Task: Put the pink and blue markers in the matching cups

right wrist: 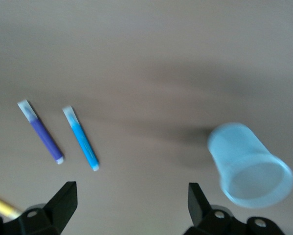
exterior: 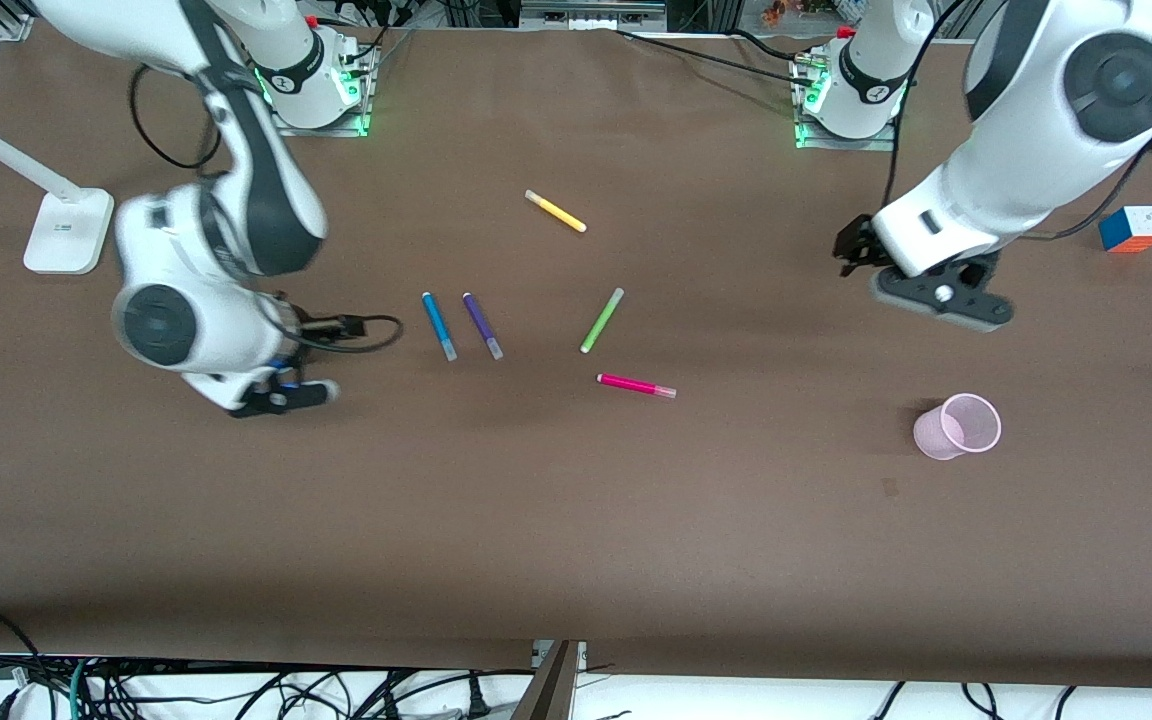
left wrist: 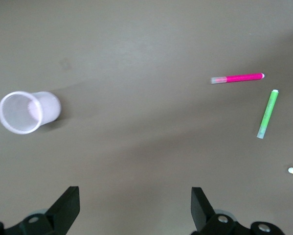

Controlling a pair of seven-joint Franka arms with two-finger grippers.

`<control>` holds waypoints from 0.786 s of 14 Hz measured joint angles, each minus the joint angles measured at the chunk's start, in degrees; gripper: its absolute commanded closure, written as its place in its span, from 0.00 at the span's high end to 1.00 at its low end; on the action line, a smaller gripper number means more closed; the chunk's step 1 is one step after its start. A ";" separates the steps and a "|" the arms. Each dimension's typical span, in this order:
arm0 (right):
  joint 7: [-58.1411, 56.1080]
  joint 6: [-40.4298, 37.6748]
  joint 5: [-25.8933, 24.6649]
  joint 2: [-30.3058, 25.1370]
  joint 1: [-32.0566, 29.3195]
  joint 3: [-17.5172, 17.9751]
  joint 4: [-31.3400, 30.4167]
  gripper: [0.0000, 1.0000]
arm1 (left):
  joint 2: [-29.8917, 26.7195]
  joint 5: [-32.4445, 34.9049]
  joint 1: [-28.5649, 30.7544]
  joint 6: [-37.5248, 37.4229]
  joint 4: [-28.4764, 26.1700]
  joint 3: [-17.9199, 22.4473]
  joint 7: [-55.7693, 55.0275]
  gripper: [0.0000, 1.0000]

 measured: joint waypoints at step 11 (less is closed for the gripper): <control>0.72 21.17 0.02 9.81 9.18 0.01 -5.59 0.98 | 27.66 6.76 -7.66 22.97 6.07 -3.59 22.86 1.00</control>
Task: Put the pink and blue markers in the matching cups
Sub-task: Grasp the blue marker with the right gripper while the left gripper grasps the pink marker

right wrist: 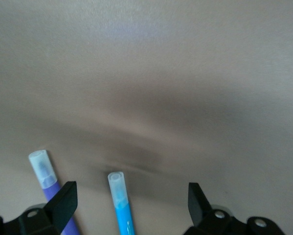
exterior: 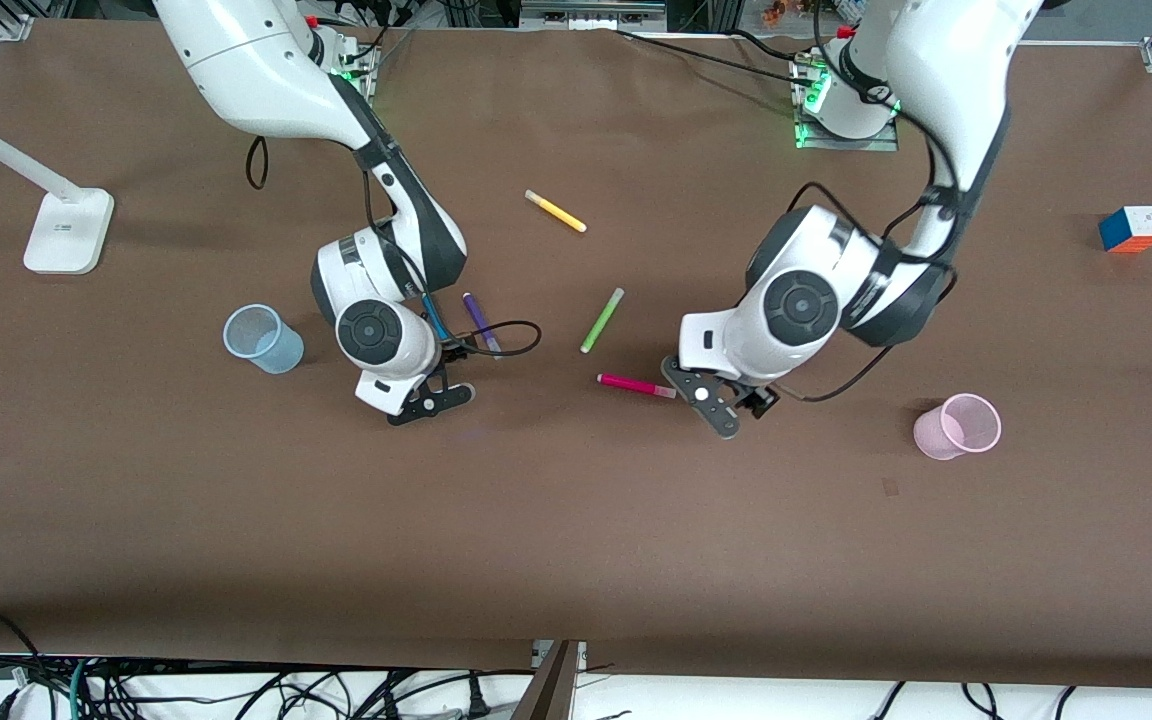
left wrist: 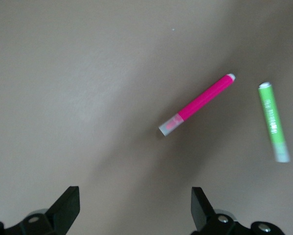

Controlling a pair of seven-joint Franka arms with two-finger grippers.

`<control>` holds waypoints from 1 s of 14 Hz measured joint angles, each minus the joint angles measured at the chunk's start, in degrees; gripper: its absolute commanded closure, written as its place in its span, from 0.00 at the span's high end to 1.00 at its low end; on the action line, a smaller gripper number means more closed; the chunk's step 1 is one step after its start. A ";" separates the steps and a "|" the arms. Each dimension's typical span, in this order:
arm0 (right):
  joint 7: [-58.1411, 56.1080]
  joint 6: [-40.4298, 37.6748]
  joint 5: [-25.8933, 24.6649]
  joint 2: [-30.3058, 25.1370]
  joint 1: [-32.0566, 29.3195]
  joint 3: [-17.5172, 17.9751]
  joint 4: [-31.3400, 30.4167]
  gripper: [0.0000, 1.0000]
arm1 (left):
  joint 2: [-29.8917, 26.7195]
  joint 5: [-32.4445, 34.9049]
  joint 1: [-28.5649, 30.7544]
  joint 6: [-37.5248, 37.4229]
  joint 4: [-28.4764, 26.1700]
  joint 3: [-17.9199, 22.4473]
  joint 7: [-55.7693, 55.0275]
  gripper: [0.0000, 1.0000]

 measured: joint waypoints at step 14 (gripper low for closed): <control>0.00 3.30 0.00 -0.01 0.45 -0.05 -3.07 0.62 | 10.16 14.33 -8.70 12.75 -1.21 0.05 7.74 0.95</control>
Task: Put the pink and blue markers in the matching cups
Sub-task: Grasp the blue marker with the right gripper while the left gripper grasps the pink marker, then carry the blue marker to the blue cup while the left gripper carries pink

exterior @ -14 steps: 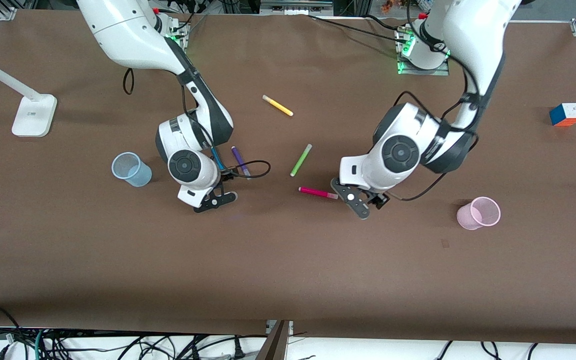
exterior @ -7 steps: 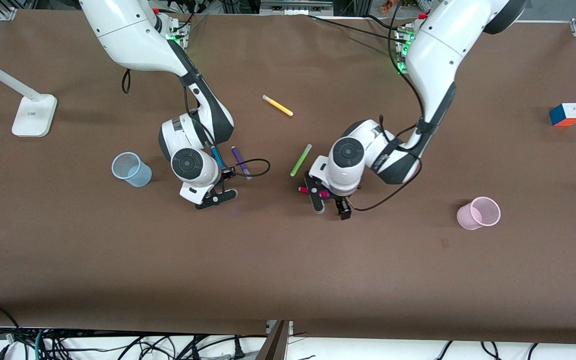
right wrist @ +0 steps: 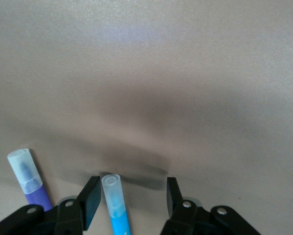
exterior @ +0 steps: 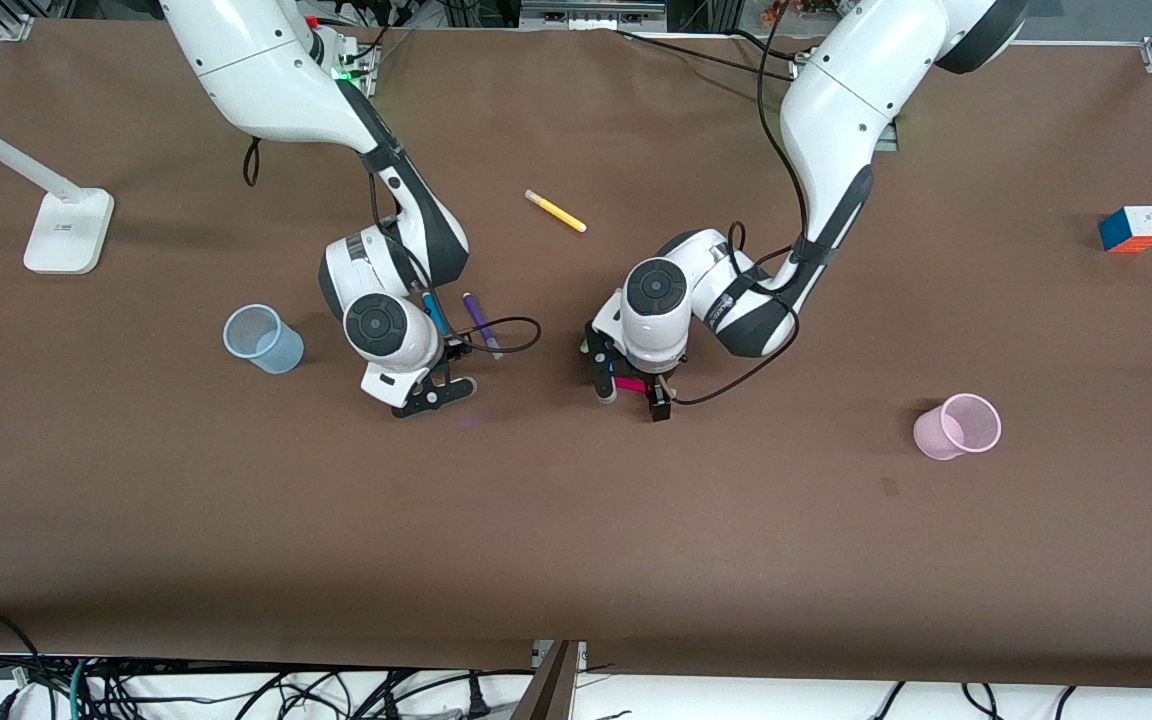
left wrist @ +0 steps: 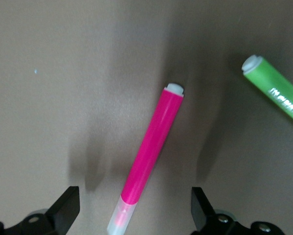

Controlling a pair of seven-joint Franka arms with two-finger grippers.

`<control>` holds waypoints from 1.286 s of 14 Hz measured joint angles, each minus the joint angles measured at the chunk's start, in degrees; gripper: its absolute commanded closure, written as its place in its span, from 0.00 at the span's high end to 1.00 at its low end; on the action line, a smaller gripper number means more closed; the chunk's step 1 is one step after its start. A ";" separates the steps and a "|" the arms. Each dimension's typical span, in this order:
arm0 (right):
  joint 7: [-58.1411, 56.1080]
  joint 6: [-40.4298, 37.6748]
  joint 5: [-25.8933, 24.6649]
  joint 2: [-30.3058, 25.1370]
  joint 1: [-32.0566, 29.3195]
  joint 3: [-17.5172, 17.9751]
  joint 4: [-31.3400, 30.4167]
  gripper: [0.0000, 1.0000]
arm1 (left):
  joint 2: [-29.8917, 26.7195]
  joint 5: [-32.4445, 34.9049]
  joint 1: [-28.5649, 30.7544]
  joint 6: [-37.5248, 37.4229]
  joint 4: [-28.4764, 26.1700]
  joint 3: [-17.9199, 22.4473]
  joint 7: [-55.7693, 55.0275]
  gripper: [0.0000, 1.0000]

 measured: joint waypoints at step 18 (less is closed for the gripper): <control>-22.89 -4.88 0.02 -5.59 0.50 -4.95 1.11 0.00 | -10.28 0.03 4.54 -26.87 3.27 0.63 0.45 0.00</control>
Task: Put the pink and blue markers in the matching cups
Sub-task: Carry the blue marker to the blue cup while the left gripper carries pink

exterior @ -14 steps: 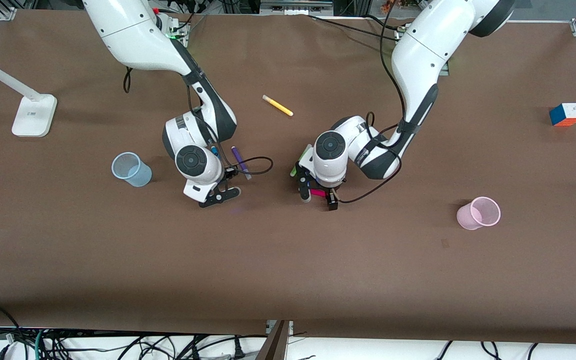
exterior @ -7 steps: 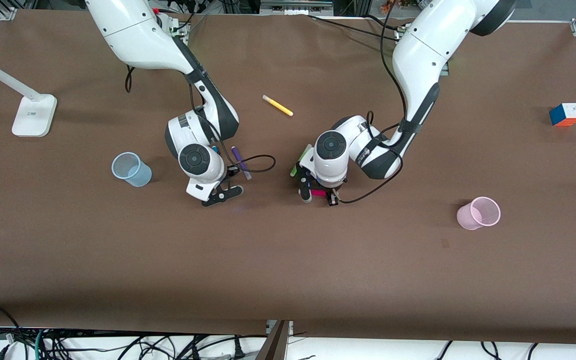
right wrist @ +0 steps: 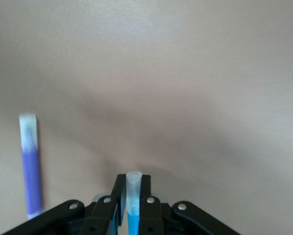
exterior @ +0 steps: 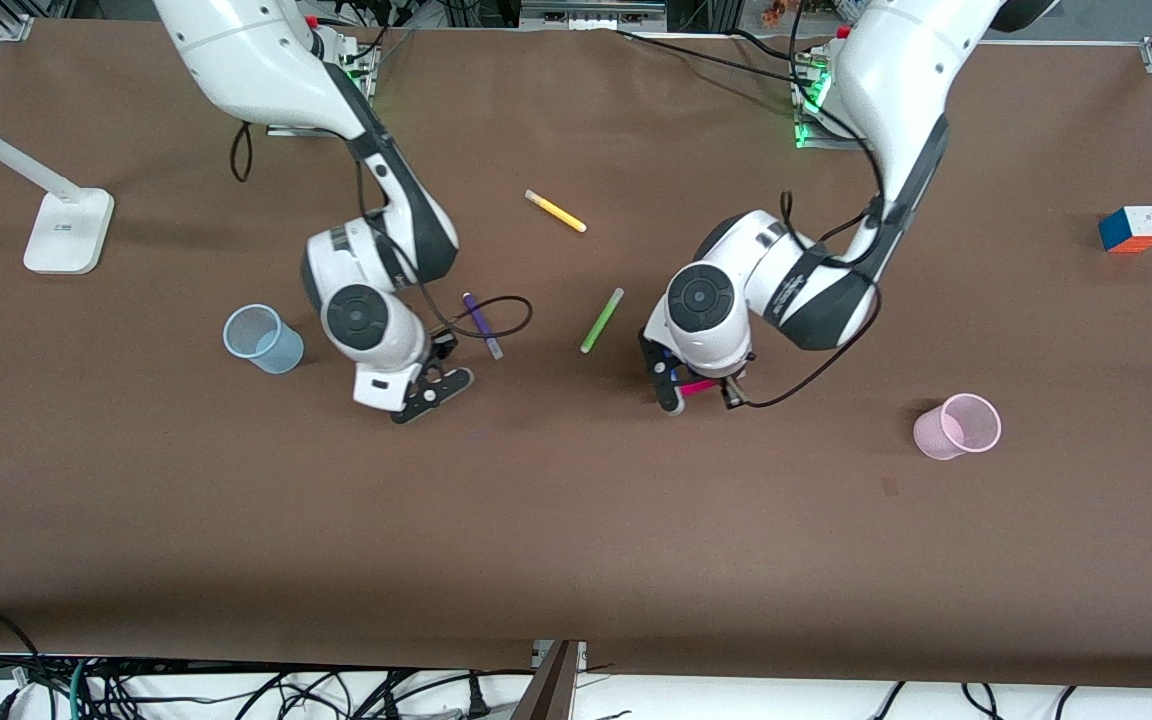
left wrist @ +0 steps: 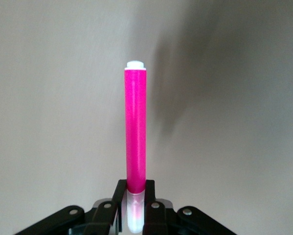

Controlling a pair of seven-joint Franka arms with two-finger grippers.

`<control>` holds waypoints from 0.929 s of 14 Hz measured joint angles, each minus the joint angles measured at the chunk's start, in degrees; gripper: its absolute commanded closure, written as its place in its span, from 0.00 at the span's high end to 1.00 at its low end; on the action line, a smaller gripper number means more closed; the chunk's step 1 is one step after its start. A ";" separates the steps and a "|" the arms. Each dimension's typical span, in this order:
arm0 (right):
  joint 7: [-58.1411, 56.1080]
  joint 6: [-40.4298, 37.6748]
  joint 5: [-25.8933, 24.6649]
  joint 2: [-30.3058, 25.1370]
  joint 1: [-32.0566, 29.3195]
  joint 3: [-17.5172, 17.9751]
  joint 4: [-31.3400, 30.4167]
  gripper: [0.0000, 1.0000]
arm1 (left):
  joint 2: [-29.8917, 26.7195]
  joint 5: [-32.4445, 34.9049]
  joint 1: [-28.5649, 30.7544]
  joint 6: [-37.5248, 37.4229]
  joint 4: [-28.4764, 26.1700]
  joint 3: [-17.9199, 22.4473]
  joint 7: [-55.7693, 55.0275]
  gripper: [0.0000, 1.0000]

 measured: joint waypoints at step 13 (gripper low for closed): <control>-60.76 -18.43 22.88 -12.25 -9.45 -11.68 -0.59 0.00 | -0.15 25.77 6.89 -20.36 5.00 9.73 12.28 0.01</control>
